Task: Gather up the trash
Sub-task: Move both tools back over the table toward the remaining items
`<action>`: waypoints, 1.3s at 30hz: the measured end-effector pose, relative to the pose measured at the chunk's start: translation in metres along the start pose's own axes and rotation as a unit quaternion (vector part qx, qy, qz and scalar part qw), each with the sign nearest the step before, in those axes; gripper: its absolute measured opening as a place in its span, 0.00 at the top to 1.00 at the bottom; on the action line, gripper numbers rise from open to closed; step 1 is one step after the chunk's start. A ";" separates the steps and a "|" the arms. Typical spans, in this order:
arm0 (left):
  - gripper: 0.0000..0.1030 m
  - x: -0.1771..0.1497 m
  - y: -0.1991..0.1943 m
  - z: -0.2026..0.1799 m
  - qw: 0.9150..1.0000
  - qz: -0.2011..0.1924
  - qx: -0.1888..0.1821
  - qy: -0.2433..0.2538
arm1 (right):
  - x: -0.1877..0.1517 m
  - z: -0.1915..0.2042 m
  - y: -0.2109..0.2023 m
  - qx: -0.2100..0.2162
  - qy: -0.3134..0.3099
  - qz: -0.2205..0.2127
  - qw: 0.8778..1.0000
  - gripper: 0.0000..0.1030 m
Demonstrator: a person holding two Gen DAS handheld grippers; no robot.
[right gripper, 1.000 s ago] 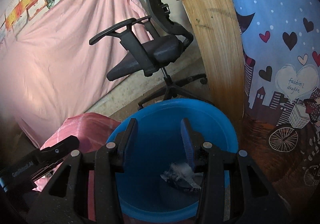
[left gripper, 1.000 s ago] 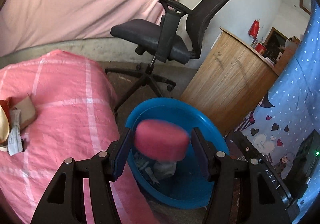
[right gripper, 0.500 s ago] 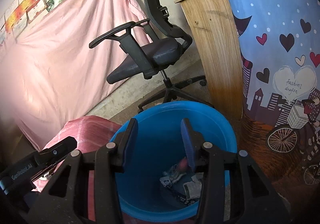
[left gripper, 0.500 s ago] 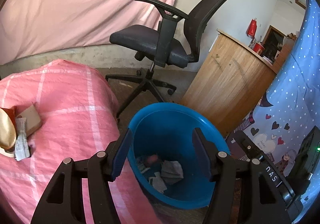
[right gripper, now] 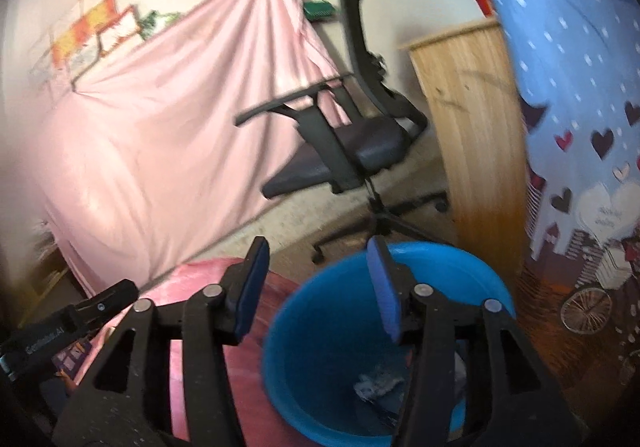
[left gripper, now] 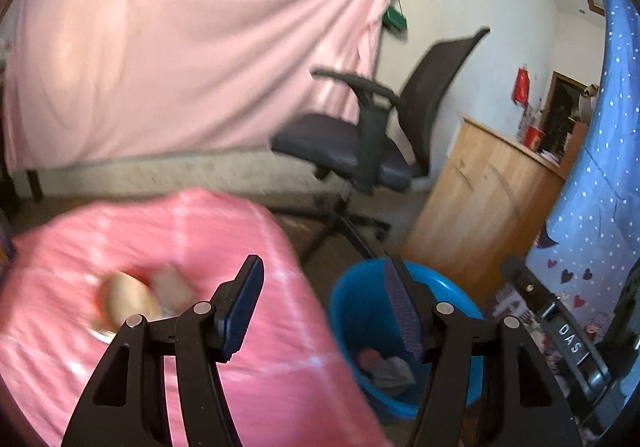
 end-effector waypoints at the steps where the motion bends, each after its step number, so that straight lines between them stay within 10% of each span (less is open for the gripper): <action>1: 0.41 0.002 -0.008 0.006 1.000 -0.012 0.009 0.001 | 0.000 0.008 -0.001 0.007 -0.008 -0.006 1.000 0.18; 14: 0.02 -0.007 -0.093 0.089 0.987 -0.120 0.107 -0.023 | -0.007 0.098 -0.012 0.093 -0.105 -0.066 0.988 0.00; 28: 0.02 -0.045 -0.122 0.146 0.966 -0.172 0.187 -0.038 | -0.033 0.162 -0.015 0.148 -0.193 -0.078 0.967 0.00; 39: 0.02 -0.074 -0.101 0.183 0.966 -0.143 0.208 -0.050 | -0.064 0.186 0.014 0.149 -0.247 -0.016 0.957 0.00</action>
Point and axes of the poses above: each gripper's, at about its wrist camera, not at the fingertips, and y roughly the way its jaws point, z to its left, x to its top, the point moved 2 cm from there along y, roughly the way its jaws point, and after that the axes turned 9 degrees about x, right-handed, at the moved point
